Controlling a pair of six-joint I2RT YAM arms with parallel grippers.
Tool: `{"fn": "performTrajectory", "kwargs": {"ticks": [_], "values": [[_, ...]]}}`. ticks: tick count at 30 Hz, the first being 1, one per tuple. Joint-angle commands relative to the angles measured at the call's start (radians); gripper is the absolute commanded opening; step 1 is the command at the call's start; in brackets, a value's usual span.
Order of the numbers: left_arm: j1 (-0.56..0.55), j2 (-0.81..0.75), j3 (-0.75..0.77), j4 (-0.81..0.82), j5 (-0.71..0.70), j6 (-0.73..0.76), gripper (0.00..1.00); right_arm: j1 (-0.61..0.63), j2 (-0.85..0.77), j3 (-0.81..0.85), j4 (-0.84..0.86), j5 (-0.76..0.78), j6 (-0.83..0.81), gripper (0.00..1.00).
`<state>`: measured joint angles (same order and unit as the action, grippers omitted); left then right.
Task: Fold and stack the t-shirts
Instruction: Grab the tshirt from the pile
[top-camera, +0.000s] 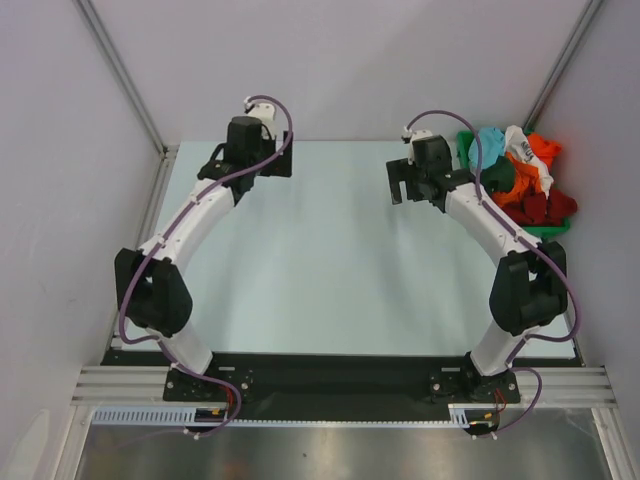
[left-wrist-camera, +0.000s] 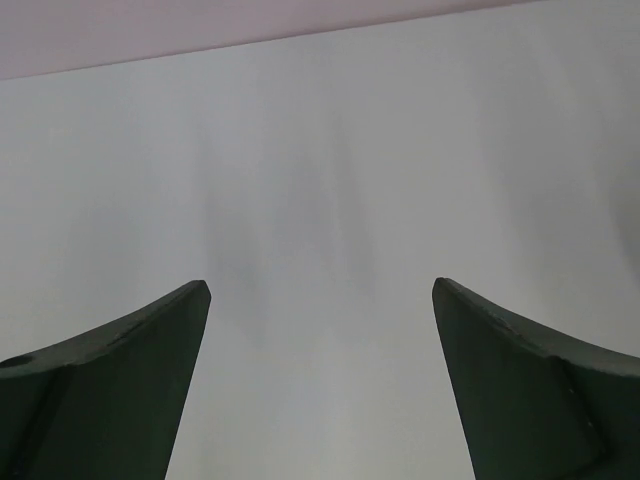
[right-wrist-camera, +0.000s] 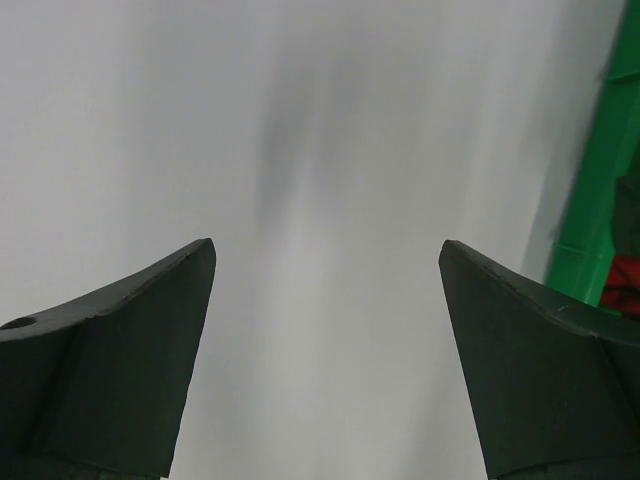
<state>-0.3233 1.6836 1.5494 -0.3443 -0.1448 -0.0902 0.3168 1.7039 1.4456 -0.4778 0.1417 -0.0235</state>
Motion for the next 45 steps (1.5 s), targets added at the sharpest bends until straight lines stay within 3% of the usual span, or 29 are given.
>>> {"fn": "performTrajectory", "kwargs": {"ticks": [1, 6, 10, 12, 18, 26, 45], "values": [[-0.059, 0.022, 0.049, -0.031, 0.050, 0.067, 1.00, -0.008, -0.062, 0.018, 0.050, 0.088, -0.027, 1.00], [-0.123, 0.053, 0.093, -0.071, 0.071, 0.171, 1.00, -0.080, -0.037, 0.117, 0.050, 0.139, -0.064, 0.95], [-0.177, 0.077, 0.127, -0.113, 0.111, 0.243, 0.98, -0.224, 0.049, 0.275, -0.086, -0.016, -0.033, 0.90], [-0.195, 0.085, 0.123, -0.101, 0.065, 0.247, 1.00, -0.303, 0.103, 0.306, -0.103, -0.056, -0.036, 0.88], [-0.194, 0.085, 0.098, -0.061, -0.002, 0.247, 0.96, -0.453, 0.229, 0.418, -0.104, -0.073, -0.082, 0.81], [-0.201, 0.088, 0.092, -0.044, -0.049, 0.259, 1.00, -0.486, 0.306, 0.452, -0.068, -0.094, -0.098, 0.75], [-0.227, 0.114, 0.104, -0.059, -0.048, 0.277, 1.00, -0.490, 0.445, 0.605, -0.007, -0.065, -0.096, 0.78]]}}
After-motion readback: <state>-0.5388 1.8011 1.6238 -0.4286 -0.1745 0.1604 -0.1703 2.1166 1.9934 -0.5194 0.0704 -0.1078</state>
